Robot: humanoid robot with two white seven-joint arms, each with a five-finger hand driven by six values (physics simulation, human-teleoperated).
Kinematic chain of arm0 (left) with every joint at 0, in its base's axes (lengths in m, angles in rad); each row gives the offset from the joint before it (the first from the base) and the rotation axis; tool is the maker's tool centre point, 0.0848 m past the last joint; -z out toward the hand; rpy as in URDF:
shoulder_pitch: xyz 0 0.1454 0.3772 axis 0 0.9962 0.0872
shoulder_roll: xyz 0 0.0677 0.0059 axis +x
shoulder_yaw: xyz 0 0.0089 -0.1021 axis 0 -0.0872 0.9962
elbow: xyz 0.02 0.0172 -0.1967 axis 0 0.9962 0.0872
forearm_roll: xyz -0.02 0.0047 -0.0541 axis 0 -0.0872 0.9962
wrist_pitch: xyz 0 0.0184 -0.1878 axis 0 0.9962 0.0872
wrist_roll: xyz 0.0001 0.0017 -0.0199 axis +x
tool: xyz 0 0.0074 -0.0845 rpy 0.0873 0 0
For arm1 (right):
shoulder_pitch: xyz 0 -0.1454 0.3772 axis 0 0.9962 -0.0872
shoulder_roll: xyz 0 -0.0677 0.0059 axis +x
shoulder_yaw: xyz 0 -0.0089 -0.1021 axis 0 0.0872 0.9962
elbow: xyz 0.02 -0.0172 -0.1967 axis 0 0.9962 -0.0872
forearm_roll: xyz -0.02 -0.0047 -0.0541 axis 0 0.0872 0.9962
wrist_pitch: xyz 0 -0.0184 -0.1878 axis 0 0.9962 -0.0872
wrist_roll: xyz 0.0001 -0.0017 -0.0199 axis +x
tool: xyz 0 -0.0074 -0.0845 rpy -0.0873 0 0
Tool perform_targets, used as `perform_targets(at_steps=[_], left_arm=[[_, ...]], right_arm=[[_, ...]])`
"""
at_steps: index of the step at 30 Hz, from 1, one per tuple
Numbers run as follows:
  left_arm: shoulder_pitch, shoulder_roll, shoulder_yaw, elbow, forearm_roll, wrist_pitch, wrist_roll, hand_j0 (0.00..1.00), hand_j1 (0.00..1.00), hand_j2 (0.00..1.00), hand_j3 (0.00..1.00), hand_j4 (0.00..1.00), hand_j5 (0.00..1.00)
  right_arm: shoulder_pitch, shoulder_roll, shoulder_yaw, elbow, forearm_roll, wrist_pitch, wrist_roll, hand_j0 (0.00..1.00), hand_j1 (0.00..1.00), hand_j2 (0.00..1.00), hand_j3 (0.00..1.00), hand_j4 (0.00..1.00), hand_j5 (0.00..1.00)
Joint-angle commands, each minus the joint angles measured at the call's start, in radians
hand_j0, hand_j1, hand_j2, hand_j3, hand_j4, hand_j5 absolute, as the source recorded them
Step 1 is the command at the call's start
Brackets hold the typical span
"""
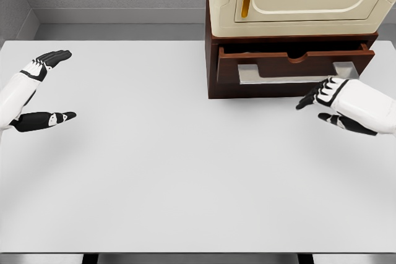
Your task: Put the switch into the drawer with left arm, and close the drawer with right arm
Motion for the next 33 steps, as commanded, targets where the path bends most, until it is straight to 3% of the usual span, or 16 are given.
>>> perform_targets(at_steps=[1,6,11,19,22,33], left_arm=[[0.000,0.001,0.000,-0.001,0.007,0.001,0.001,1.00,1.00,1.00,1.00,1.00,1.00],[0.000,0.002,0.000,-0.001,0.007,0.001,0.001,1.00,1.00,1.00,1.00,1.00,1.00],[0.000,0.001,0.000,-0.001,0.007,0.001,0.001,1.00,1.00,1.00,1.00,1.00,1.00],[0.000,0.001,-0.001,-0.003,0.007,0.001,0.001,1.00,1.00,1.00,1.00,1.00,1.00],[0.000,0.001,-0.001,-0.003,0.007,0.001,0.001,1.00,1.00,1.00,1.00,1.00,1.00],[0.000,0.001,-0.001,-0.003,0.007,0.001,0.001,1.00,1.00,1.00,1.00,1.00,1.00]], right_arm=[[-0.003,0.016,0.041,0.001,0.005,0.000,0.000,0.65,0.65,0.65,0.65,0.65,0.65],[-0.032,0.033,0.062,0.014,0.017,0.000,0.000,0.66,0.66,0.66,0.66,0.66,0.66],[-0.130,0.062,0.147,0.113,0.020,0.000,0.012,0.67,0.67,0.67,0.67,0.67,0.67],[-0.167,0.102,0.158,0.165,0.035,0.000,0.014,0.67,0.67,0.67,0.67,0.67,0.67],[-0.226,0.128,0.210,0.202,0.035,0.000,0.014,0.67,0.67,0.67,0.67,0.67,0.67],[-0.264,0.151,0.213,0.240,0.034,0.000,0.014,0.70,0.70,0.70,0.70,0.70,0.70]])
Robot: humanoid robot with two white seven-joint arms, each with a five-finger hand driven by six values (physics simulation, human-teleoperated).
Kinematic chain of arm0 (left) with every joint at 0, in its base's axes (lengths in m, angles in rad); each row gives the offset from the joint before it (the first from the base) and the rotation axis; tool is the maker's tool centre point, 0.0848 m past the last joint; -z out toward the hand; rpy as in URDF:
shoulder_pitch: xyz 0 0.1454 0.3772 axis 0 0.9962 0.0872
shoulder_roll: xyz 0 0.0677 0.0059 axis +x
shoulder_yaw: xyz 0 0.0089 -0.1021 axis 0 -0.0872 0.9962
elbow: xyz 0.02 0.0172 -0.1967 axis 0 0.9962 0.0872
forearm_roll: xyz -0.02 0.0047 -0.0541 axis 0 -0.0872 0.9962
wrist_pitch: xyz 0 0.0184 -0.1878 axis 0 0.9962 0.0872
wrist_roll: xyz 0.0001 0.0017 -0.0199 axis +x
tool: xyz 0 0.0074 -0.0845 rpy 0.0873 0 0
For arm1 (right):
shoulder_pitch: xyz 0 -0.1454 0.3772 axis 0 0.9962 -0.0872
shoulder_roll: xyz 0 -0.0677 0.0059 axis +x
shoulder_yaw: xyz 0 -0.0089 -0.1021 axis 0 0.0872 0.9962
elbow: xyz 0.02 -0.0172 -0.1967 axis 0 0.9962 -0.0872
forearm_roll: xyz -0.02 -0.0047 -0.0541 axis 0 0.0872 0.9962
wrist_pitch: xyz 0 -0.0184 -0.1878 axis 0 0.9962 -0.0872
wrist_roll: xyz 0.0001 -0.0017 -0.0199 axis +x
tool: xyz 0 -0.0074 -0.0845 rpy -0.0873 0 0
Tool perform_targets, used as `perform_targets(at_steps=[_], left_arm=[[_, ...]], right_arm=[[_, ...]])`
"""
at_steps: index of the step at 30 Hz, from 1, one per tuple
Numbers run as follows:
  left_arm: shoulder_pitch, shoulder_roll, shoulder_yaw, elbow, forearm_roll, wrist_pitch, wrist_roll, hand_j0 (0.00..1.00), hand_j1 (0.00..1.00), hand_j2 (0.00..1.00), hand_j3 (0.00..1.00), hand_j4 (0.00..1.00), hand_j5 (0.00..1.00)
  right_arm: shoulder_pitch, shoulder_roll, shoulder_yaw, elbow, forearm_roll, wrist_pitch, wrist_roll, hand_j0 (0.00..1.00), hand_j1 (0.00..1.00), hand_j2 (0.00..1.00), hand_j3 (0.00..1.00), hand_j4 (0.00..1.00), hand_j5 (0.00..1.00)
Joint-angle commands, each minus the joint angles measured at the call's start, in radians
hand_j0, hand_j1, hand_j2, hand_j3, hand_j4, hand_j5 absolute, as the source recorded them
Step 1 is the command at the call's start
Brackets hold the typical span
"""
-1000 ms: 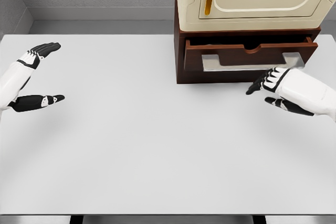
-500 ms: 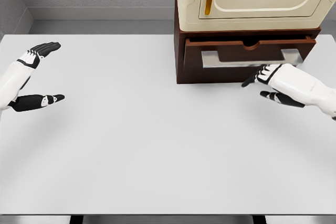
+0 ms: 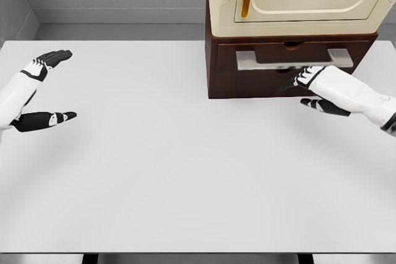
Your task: Put the switch into the drawer with left arm, and close the drawer with right arm
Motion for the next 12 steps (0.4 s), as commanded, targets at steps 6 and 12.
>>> perform_targets(at_steps=[6,12], left_arm=[[0.002,0.001,0.000,0.000,0.007,0.001,0.001,1.00,1.00,1.00,1.00,1.00,1.00],[0.008,0.001,0.000,-0.013,0.007,0.001,0.001,1.00,1.00,1.00,1.00,1.00,1.00]], right_arm=[[0.009,-0.072,-0.005,0.013,-0.015,0.000,-0.010,0.72,0.72,0.72,0.72,0.72,0.72],[0.061,-0.219,-0.018,0.014,-0.049,0.000,-0.017,0.68,0.68,0.68,0.68,0.68,0.68]])
